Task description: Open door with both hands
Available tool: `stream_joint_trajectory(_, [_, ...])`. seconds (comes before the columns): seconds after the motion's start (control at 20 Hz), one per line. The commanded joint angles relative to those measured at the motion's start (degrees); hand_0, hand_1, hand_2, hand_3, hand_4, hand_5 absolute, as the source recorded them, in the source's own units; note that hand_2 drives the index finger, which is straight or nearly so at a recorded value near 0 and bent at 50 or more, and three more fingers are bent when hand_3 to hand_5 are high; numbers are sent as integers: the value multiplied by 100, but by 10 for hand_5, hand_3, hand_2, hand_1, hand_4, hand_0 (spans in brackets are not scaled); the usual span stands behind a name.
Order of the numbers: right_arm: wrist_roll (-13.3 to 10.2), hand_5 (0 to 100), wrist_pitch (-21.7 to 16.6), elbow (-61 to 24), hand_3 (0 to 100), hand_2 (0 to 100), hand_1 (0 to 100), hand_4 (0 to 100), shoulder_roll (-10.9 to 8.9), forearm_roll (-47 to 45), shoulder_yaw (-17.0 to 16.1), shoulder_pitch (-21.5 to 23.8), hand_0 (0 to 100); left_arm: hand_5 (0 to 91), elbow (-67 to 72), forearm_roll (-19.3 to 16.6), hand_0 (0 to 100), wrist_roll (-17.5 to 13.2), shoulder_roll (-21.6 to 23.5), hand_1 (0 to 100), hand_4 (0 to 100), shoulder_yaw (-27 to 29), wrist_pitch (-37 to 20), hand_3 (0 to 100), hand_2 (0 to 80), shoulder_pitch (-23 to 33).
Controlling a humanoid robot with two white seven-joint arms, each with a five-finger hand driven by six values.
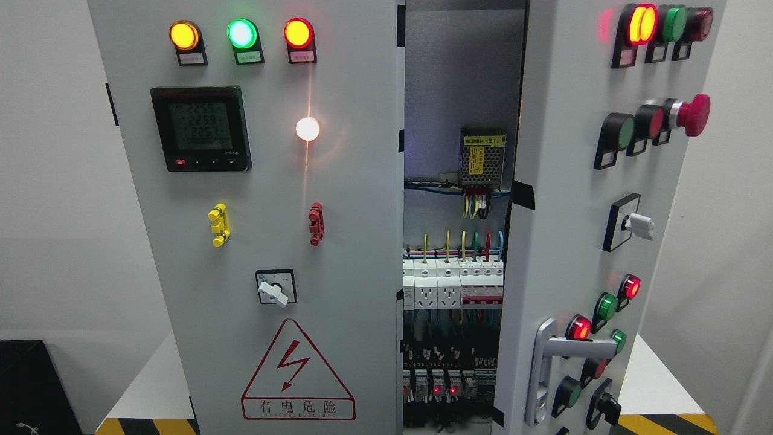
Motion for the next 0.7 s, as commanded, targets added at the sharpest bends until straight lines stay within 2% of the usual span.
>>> stream_joint_trajectory(0.0, [2, 0, -3, 2, 0, 0, 0, 0, -2, 0, 0, 0, 192, 0, 0, -1, 0, 7, 6, 0, 0, -6, -10, 0, 0, 5])
stream_joint_trajectory(0.45, [2, 0, -3, 2, 0, 0, 0, 0, -2, 0, 0, 0, 192, 0, -490, -1, 0, -2, 76, 0, 0, -24, -19, 0, 0, 136])
stream_joint_trajectory(0.65, [2, 0, -3, 2, 0, 0, 0, 0, -2, -9, 0, 0, 192, 0, -1982, 8, 0, 7, 401, 0, 0, -59, -237, 0, 0, 741])
